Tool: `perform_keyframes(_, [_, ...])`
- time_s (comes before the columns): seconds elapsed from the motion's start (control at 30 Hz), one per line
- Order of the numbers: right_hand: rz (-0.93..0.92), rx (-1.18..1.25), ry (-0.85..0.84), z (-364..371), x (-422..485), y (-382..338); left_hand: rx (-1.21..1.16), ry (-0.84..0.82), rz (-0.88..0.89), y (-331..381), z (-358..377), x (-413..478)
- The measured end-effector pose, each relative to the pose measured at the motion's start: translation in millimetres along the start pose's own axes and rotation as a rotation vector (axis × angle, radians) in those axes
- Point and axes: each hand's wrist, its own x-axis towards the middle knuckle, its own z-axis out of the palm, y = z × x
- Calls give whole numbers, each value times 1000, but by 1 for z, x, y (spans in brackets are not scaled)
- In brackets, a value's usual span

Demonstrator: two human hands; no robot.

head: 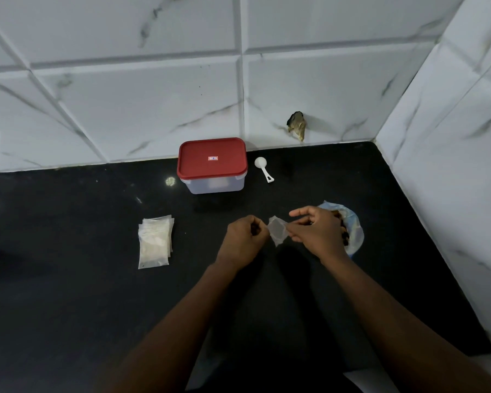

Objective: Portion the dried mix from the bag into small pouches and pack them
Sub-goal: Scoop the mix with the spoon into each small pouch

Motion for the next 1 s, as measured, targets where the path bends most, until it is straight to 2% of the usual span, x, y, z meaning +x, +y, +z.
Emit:
perform_keyframes(0.2, [-3, 7, -35, 1, 1, 3, -266, 90, -150, 6, 6, -7])
perform_keyframes(0.43, [-66, -38, -69, 7, 0, 5, -203, 57, -120, 6, 11, -8])
perform_keyframes(0.57, [-64, -83, -61, 5, 1, 7, -98, 102, -128, 0, 7, -9])
perform_keyframes(0.63, [-78, -91, -68, 3, 2, 8, -54, 99, -69, -1, 4, -10])
perform_keyframes(0.73, [-51, -3, -109, 1, -1, 3, 96, 20, 172, -4, 4, -8])
perform_keyframes(0.8, [-19, 81, -143, 1, -5, -3, 150, -22, 267, -5, 6, -7])
perform_keyframes(1.0, [90, 236, -219, 2, -9, -12, 108, -5, 314, -7, 12, -4])
